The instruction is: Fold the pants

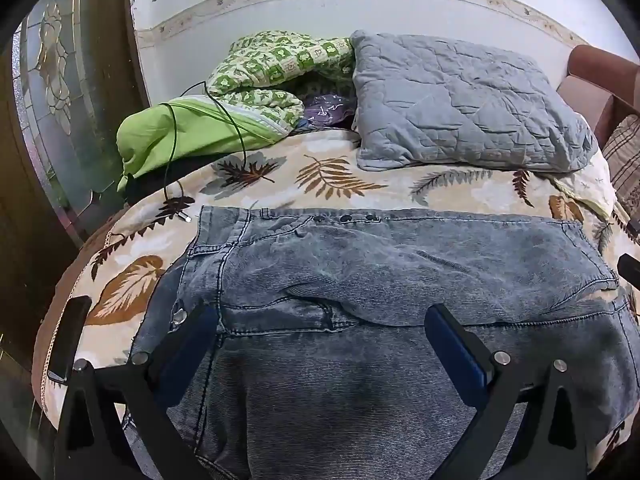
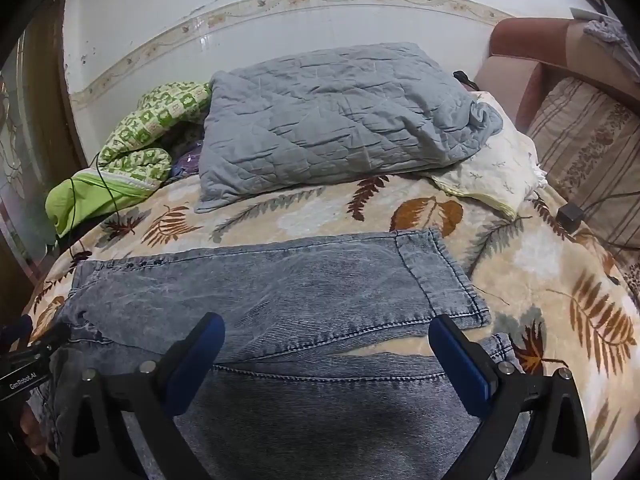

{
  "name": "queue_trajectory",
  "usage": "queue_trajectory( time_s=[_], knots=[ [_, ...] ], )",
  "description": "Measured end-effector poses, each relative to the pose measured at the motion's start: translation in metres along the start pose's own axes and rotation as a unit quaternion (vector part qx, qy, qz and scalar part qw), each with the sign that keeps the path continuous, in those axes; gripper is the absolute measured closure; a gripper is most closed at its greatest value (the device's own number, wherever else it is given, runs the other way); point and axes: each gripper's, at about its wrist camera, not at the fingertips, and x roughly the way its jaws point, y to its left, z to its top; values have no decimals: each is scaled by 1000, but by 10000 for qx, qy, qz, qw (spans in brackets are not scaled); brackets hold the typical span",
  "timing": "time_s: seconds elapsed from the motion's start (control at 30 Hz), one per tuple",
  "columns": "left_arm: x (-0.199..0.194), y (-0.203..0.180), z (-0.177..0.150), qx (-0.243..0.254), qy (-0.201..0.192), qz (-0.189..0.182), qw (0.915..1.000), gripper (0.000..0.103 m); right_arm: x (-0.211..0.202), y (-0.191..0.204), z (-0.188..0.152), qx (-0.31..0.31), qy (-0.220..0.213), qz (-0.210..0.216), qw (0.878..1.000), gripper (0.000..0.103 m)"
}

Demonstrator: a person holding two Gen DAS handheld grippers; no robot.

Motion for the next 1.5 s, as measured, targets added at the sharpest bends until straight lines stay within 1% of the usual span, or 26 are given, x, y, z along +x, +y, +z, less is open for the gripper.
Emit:
queue_trajectory(
  time_s=[0.33, 0.5, 0.57, 0.6, 0.63, 0.67, 0.77, 0.83, 0.87, 0.9, 0.93, 1.03, 1.07, 1.13, 1.17, 1.3, 1.43, 1.5],
  knots=[
    [0, -1, -5, 3, -1, 48, 10000, 0, 2, 0, 0, 11, -40, 12, 10000, 0],
    [8, 2, -5, 13, 62, -26, 10000, 0, 1, -1, 0, 30, -35, 11, 10000, 0],
    [14, -1, -8, 45, 262, -151, 9995, 0, 2, -3, 0, 83, -29, 25, 10000, 0],
    [19, -1, -11, 21, 415, -235, 9989, 0, 3, -6, 1, 128, -31, 30, 9999, 0],
    [25, 0, -16, -48, 661, -381, 9971, 0, 3, -10, 1, 163, -50, 26, 9999, 0],
    [29, -1, -18, -76, 801, -462, 9957, 0, 5, -13, 2, 192, -45, -21, 9998, 0],
    [39, -2, -30, -209, 1384, -719, 9875, 0, 9, -26, 4, 340, -35, -165, 9993, 0],
    [38, -5, -36, -234, 1594, -802, 9837, 0, 12, -39, 6, 501, -43, -226, 9985, 0],
    [41, -5, -38, -61, 1584, -605, 9855, 0, 13, -45, 7, 599, 11, -263, 9979, 0],
    [42, -6, -40, -35, 1708, -607, 9834, 0, 15, -52, 7, 700, 69, -294, 9971, 0],
    [44, -7, -43, -43, 1850, -631, 9807, 0, 17, -57, 7, 797, 191, -303, 9962, 0],
    [57, -9, -53, 159, 2375, -392, 9705, 0, 22, -73, 5, 998, 463, -379, 9932, 0],
    [58, -12, -55, 202, 2367, -390, 9706, 0, 23, -77, 5, 1003, 467, -436, 9929, 0],
    [52, -17, -58, 401, 2259, -275, 9729, 0, 22, -87, 5, 1080, 495, -504, 9916, 0],
    [52, -18, -60, 415, 2240, -278, 9733, 0, 22, -91, 4, 1130, 536, -539, 9907, 0],
    [46, -24, -70, 307, 1923, -500, 9796, 0, 21, -105, 0, 1288, 546, -617, 9882, 0],
    [37, -24, -79, 302, 1811, -596, 9812, 0, 18, -113, -5, 1369, 537, -630, 9871, 0],
    [38, -20, -73, 384, 1930, -588, 9787, 0, 17, -115, -5, 1374, 567, -638, 9868, 0]
  ],
)
